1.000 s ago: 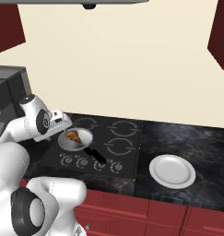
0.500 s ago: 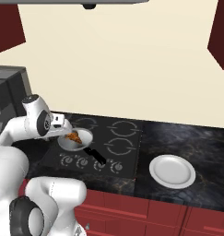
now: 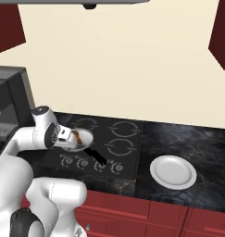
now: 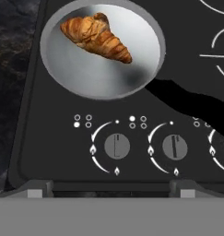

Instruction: Pick the croissant and place it on the pan. Then turn on the stove to warm the croissant.

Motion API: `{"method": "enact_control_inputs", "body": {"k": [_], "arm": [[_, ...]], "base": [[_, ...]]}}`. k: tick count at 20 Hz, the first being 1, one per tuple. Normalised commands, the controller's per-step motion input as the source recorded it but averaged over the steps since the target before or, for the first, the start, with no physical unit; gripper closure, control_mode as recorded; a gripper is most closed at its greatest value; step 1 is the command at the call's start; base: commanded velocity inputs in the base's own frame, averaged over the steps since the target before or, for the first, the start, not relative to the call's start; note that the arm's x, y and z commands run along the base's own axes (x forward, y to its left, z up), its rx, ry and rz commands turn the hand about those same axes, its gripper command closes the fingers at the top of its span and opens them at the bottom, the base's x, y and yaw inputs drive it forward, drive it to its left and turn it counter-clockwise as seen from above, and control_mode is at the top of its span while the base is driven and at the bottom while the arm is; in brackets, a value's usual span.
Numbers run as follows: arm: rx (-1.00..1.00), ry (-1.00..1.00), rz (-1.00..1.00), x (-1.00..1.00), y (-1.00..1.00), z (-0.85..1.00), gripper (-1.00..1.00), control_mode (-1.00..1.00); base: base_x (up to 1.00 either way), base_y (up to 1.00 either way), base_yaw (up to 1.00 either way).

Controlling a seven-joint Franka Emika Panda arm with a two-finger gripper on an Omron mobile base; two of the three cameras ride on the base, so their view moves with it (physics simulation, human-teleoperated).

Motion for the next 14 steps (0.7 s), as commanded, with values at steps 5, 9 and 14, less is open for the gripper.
{"method": "enact_control_inputs", "body": {"k": [5,9,14], "arm": [[0.02,0.0,-0.03,-0.08,0.0,-0.18,-1.0,-1.0],[0.01,0.0,-0.03,-0.13,0.0,-0.08,-1.0,-1.0],[0.01,0.0,-0.03,-0.03,0.0,-0.1,-1.0,-1.0]], "base": [[0.0,0.0,0.0],[0.0,0.0,0.0],[0.0,0.0,0.0]]}}
